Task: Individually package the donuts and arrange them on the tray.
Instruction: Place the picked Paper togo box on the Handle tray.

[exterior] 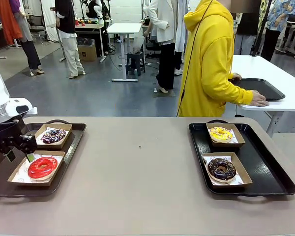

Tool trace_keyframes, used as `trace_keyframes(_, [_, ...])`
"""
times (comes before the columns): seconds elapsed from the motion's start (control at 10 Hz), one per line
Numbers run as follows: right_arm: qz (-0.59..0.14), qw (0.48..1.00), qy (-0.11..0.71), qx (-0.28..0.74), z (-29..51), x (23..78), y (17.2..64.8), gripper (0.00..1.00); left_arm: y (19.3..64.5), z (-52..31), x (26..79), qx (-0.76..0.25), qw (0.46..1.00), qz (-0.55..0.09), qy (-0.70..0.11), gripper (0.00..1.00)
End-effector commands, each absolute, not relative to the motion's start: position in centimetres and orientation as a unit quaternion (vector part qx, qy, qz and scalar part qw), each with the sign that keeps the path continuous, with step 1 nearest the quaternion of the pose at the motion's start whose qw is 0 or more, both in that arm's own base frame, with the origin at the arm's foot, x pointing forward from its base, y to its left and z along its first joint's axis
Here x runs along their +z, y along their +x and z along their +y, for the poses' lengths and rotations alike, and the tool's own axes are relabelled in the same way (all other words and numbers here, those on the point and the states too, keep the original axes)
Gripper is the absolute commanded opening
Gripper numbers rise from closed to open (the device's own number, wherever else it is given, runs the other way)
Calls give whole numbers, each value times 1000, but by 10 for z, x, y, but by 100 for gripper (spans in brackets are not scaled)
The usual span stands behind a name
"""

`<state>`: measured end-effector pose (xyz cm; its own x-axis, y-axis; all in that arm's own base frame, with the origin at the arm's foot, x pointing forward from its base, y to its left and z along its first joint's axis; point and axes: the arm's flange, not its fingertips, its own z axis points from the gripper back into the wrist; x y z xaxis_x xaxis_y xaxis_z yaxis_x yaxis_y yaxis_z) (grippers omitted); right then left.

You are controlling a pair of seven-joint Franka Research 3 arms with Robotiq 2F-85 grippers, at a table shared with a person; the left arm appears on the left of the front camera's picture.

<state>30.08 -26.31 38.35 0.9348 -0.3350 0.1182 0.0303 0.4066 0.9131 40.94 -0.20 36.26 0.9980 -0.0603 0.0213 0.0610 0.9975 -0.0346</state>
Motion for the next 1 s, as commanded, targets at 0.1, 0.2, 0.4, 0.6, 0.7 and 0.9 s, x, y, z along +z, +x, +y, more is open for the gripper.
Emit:
trace_keyframes(0.1, [-142, 822, 539, -115, -263, 385, 301, 100, 406, 7, 368, -46, 998, -14, -30, 100])
trace_keyframes(0.2, [-142, 822, 539, -115, -263, 385, 301, 100, 406, 10, 372, -52, 998, -14, -44, 100])
trace_keyframes(0.4, [-142, 822, 539, -115, -263, 385, 301, 100, 405, 23, 387, -74, 990, -19, -120, 97])
trace_keyframes(0.6, [-142, 822, 539, -115, -263, 385, 301, 100, 405, 52, 411, -85, 963, -31, -255, 97])
trace_keyframes(0.7, [-142, 822, 539, -115, -263, 385, 301, 100, 405, 76, 422, -72, 944, -40, -318, 97])
trace_keyframes(0.9, [-142, 822, 539, -115, -263, 385, 301, 100, 401, 120, 438, -42, 909, -72, -408, 97])
